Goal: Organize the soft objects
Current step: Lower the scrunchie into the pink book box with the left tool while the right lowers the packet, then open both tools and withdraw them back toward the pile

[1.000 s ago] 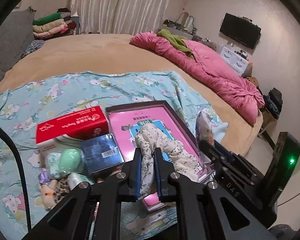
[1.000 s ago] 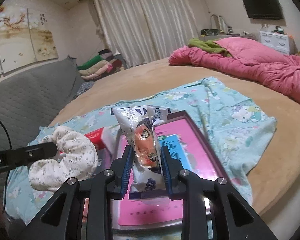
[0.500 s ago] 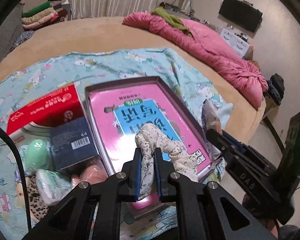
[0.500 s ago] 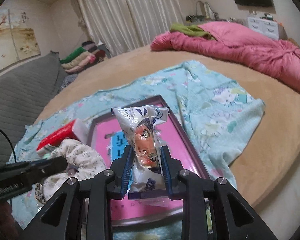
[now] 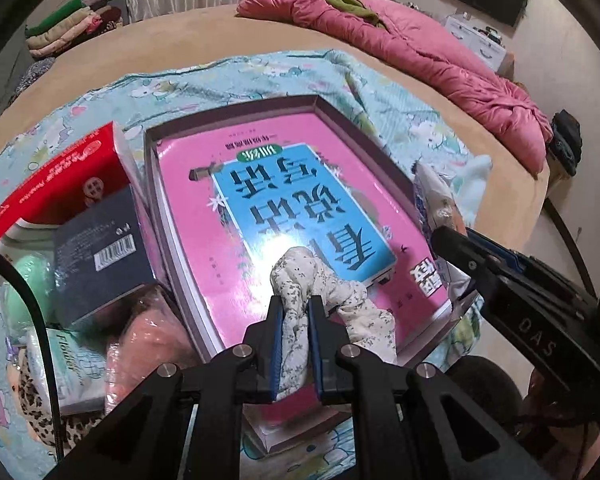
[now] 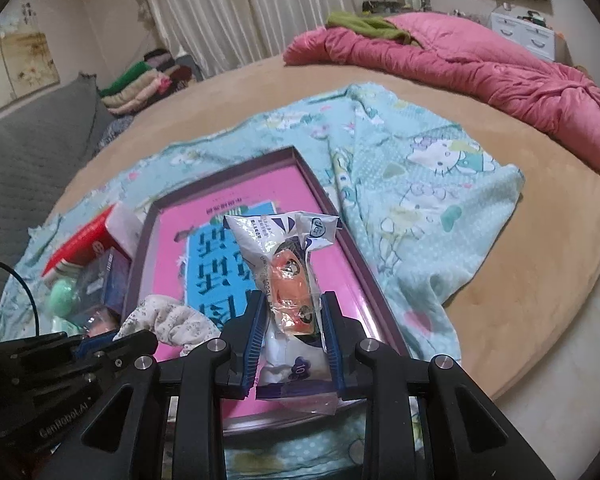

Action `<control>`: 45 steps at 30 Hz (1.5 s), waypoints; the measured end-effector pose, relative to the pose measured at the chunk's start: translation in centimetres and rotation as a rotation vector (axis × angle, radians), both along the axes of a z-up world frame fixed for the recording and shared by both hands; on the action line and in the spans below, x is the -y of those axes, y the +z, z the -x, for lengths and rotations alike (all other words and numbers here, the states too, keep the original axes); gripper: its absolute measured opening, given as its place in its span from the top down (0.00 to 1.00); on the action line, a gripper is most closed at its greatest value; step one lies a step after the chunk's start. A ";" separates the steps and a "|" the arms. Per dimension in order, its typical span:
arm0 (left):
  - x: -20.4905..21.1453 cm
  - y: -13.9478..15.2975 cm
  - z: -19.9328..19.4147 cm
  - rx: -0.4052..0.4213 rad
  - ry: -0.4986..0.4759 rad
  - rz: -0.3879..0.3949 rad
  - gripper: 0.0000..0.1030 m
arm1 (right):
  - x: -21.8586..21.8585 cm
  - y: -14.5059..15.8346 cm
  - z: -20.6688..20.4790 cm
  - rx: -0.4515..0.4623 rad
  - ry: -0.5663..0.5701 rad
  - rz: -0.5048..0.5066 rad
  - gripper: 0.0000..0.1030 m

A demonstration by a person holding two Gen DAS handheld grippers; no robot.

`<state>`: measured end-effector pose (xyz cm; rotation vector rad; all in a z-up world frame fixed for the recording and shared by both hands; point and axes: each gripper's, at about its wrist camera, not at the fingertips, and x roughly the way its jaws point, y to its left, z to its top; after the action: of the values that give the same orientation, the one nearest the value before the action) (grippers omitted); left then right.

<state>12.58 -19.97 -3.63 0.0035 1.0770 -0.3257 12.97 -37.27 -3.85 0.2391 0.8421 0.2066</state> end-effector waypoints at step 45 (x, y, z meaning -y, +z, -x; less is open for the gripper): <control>-0.5 -0.9 0.6 0.013 -0.016 -0.022 0.46 | 1.5 1.3 0.9 0.081 -0.187 0.064 0.30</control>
<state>12.02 -19.51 -4.49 0.0337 1.0680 -0.3276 12.04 -38.76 -2.54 0.2461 0.7400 0.0144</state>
